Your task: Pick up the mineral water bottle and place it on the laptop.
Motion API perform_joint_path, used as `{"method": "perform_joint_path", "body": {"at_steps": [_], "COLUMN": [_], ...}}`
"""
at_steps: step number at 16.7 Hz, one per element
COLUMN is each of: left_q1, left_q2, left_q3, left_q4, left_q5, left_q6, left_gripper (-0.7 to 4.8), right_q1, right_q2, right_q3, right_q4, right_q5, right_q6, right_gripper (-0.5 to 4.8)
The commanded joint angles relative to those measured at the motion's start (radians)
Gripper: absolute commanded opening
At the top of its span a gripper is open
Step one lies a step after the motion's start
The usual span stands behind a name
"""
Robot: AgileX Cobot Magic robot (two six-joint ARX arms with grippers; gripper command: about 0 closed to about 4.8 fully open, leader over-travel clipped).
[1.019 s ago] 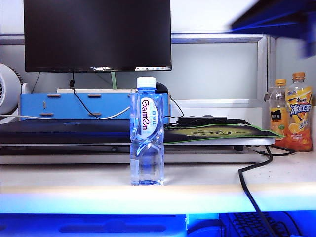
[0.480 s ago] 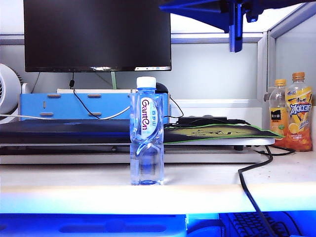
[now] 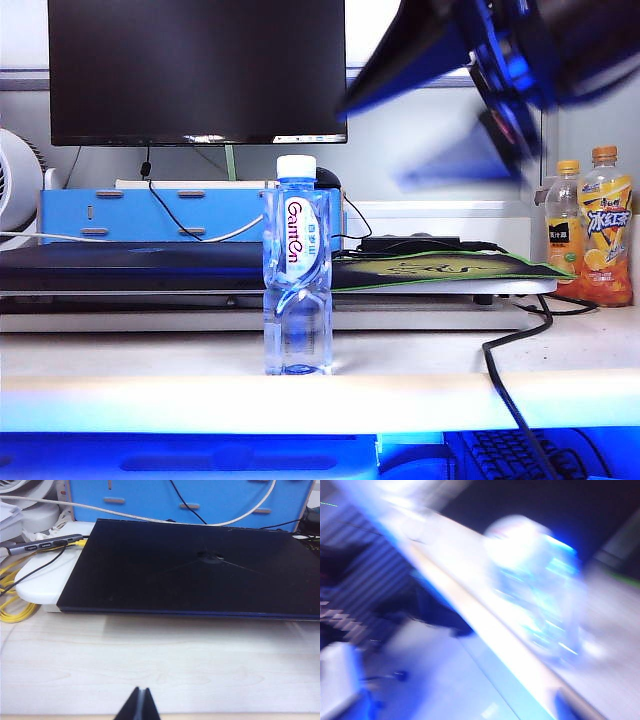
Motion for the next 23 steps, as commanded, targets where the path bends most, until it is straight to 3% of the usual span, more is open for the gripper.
{"method": "perform_joint_path", "body": {"at_steps": [1, 4, 8, 14, 23], "left_q1": [0.000, 0.000, 0.000, 0.000, 0.000], "left_q2": [-0.002, -0.002, -0.002, -0.002, -0.002], "left_q3": [0.002, 0.002, 0.002, 0.002, 0.002], "left_q4": [0.008, 0.008, 0.008, 0.008, 0.008], "left_q5": [0.003, 0.003, 0.003, 0.003, 0.003], "left_q6": [0.001, 0.001, 0.001, 0.001, 0.001], "left_gripper": [-0.02, -0.02, -0.02, -0.02, -0.02], "right_q1": [0.003, 0.015, 0.034, 0.117, 0.111], "right_q2": [-0.002, 0.020, 0.099, 0.304, 0.373], "right_q3": [0.006, 0.006, 0.014, 0.182, 0.259], "right_q4": [0.018, 0.017, 0.116, 0.118, 0.087], "right_q5": [0.005, 0.090, 0.095, 0.166, 0.340], "right_q6": [-0.070, -0.084, -0.095, -0.129, -0.181], "right_gripper": [4.79, 4.79, 4.79, 4.79, 4.79]}}
